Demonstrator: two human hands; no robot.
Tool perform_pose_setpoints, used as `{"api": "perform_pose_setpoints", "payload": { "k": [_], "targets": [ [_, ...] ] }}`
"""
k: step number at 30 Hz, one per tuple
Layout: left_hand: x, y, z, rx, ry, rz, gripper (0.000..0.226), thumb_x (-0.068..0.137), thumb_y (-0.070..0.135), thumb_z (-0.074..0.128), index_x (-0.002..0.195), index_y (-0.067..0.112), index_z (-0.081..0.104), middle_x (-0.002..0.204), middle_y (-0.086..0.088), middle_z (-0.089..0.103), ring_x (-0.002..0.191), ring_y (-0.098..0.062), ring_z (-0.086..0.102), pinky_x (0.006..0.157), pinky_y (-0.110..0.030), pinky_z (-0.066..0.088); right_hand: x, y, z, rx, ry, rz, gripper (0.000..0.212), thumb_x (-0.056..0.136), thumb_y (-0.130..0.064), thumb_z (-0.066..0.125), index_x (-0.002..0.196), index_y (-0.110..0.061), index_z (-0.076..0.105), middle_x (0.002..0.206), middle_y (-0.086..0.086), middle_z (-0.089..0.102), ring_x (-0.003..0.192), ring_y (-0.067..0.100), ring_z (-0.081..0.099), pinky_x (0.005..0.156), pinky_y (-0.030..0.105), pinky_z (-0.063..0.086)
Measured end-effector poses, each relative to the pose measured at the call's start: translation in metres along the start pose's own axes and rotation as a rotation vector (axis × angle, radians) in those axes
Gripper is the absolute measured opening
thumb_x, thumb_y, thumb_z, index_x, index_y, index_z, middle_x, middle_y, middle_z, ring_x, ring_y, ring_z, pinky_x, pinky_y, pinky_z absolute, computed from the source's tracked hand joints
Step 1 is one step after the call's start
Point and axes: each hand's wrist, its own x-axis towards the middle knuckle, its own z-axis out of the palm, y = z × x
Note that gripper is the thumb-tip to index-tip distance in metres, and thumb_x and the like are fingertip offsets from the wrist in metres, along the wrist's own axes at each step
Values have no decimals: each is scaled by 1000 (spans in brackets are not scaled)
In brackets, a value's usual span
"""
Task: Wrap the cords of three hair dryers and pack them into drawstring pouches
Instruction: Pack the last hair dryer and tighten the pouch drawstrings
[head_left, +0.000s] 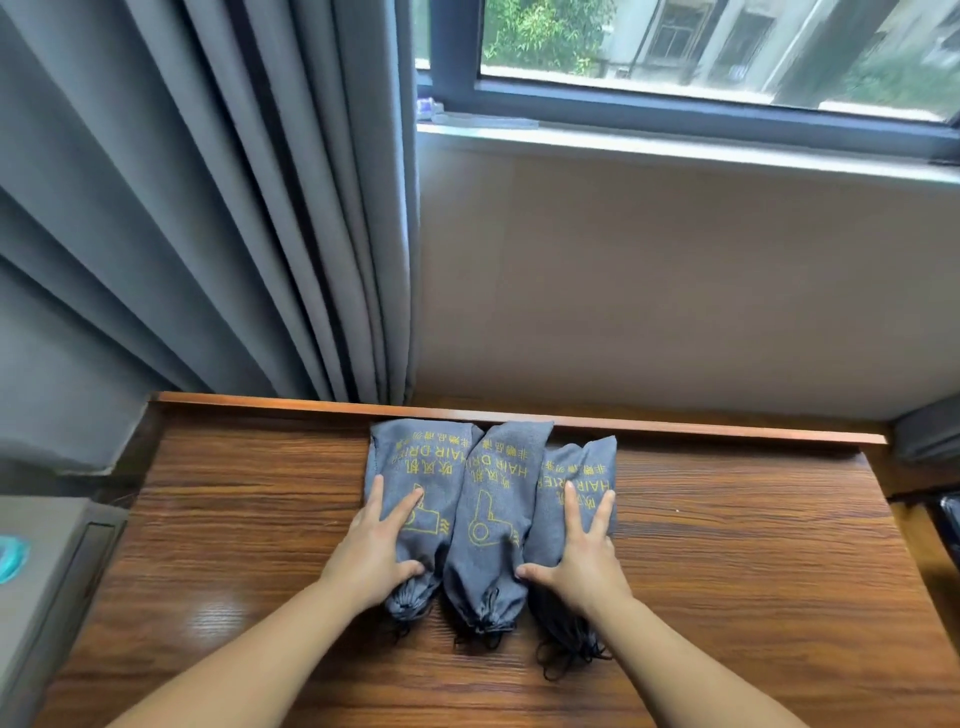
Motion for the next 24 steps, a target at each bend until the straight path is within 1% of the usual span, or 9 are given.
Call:
{"api": "perform_pose_setpoints", "payload": {
  "k": [4,9,13,15,21,24],
  "targets": [
    [-6,-50,-27,-2,-3,-19,102,79,44,79,152,53,9,163,1,-26,152,-28,14,116,-42,35,-9,-50,25,-1,-2,-22,136,61,-74,76,153,-41,-18,154,16,-39,139,43,36,106,47,41],
    [-20,-105,-53,-18,23,-75,102,79,43,79,152,53,8,163,3,-25,150,-30,18,115,-43,35,-15,-108,50,-57,-60,-106,134,64,-75,74,153,-41,-19,157,7,-39,139,45,32,109,47,39],
    [-31,-142,-71,-32,37,-150,104,79,38,81,151,54,8,162,6,-26,151,-28,15,114,-46,37,-11,-145,64,-91,-96,-181,133,65,-74,74,153,-40,-19,157,6,-39,139,47,32,109,49,38],
    [-34,-163,-81,-57,50,-172,104,78,36,82,151,54,10,162,8,-26,152,-28,15,115,-46,36,-9,-165,71,-113,-109,-227,132,65,-75,73,153,-40,-19,157,6,-39,138,48,34,110,49,38],
    [-35,-215,-106,-72,45,-199,104,76,33,84,151,53,15,163,9,-24,150,-28,19,116,-43,34,-7,-213,93,-166,-124,-268,133,66,-75,72,155,-34,-18,157,14,-37,132,47,41,111,46,37],
    [-31,-237,-119,-73,70,-162,106,72,34,87,150,53,19,163,10,-24,148,-27,26,115,-41,35,-8,-236,103,-185,-106,-263,129,70,-68,73,155,-33,-18,158,16,-35,125,46,48,106,44,41]
  ]
}}
